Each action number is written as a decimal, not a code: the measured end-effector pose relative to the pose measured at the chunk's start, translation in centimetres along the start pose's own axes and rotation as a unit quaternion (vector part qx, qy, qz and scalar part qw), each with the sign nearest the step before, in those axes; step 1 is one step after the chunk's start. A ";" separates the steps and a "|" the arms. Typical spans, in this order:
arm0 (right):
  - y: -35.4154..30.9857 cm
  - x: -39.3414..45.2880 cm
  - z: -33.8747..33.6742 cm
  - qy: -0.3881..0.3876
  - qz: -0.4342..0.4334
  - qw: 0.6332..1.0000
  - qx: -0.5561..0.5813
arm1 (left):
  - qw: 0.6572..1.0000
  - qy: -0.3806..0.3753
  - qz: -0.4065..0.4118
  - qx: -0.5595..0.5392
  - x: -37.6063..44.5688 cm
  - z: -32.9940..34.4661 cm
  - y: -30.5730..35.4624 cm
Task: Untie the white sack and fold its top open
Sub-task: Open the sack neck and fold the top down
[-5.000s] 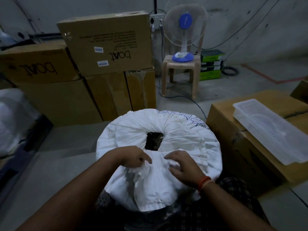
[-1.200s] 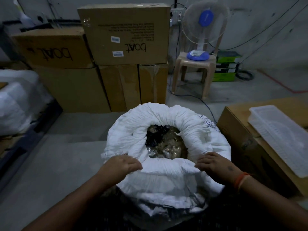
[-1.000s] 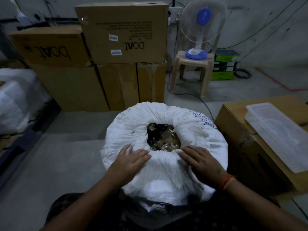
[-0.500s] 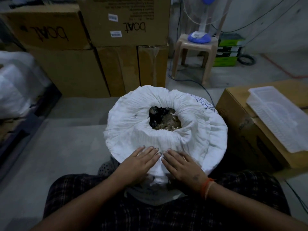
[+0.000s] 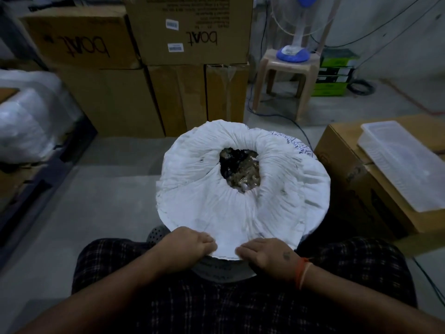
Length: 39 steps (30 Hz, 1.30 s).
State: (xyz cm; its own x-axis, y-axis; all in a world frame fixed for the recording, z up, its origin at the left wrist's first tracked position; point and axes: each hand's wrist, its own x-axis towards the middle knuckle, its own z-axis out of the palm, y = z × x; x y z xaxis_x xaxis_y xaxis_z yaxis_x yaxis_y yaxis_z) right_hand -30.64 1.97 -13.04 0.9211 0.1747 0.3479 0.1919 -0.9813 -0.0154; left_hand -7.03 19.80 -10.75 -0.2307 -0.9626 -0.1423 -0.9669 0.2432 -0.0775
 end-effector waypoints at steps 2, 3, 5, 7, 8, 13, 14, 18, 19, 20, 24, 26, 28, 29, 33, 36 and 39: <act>-0.5 0.4 0.3 -0.063 -0.007 0.998 0.024 | 0.996 -0.087 -0.019 -0.022 -0.3 -0.5 0.1; -0.5 0.6 0.4 -0.085 -0.004 0.996 0.032 | 0.994 -0.099 -0.022 -0.029 -0.3 -0.7 0.1; -0.3 0.9 0.6 -0.101 0.008 0.994 0.050 | 0.992 -0.106 -0.036 -0.061 -0.2 -0.9 0.2; -0.1 0.9 0.2 -0.093 0.022 0.994 0.057 | 0.990 -0.091 -0.042 -0.101 -0.2 -1.2 0.2; 0.0 0.9 -0.1 -0.074 0.031 0.995 0.059 | 0.988 -0.076 -0.041 -0.126 -0.3 -1.3 0.1; 3.2 1.4 -3.0 0.071 0.175 0.965 0.180 | 0.962 0.071 -0.121 -0.235 0.4 -1.5 -0.9; 4.6 1.5 -3.4 0.115 0.215 0.952 0.185 | 0.949 0.114 -0.151 -0.253 0.8 -1.7 -1.4; 11.3 2.1 -5.0 0.226 0.366 0.883 0.187 | 0.869 0.266 -0.248 -0.334 3.4 -2.7 -4.5; 12.9 2.4 -5.3 0.227 0.384 0.872 0.202 | 0.853 0.286 -0.267 -0.344 4.3 -3.1 -5.6; 14.5 2.9 -5.4 0.222 0.397 0.862 0.226 | 0.835 0.305 -0.286 -0.357 5.3 -3.4 -6.9; 21.4 5.3 -5.6 0.193 0.407 0.828 0.333 | 0.766 0.359 -0.350 -0.402 9.5 -4.6 -12.9; 25.1 6.4 -5.7 0.190 0.417 0.802 0.383 | 0.733 0.359 -0.387 -0.428 11.5 -4.8 -16.5; 28.5 7.5 -5.8 0.170 0.431 0.770 0.438 | 0.703 0.342 -0.416 -0.465 13.1 -4.5 -20.0; 30.1 7.8 -5.6 0.154 0.439 0.760 0.453 | 0.699 0.327 -0.422 -0.476 13.8 -4.3 -21.6; 35.1 8.5 -4.0 0.099 0.479 0.730 0.477 | 0.722 0.234 -0.396 -0.516 15.9 -2.8 -26.6; 37.5 8.4 -2.4 0.034 0.502 0.703 0.503 | 0.704 0.154 -0.360 -0.593 16.6 -2.2 -28.8; 38.7 8.7 -1.8 -0.031 0.494 0.697 0.519 | 0.708 0.098 -0.328 -0.618 16.8 -2.7 -29.9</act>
State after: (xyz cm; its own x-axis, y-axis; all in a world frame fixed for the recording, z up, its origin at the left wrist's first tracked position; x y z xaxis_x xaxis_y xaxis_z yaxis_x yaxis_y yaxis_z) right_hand -15.78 -34.59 -8.91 0.7845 -0.5098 -0.3531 -0.4340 -0.0446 -0.8998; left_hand 17.75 -3.94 -8.17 0.4184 -0.8478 -0.3258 -0.2018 -0.4365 0.8768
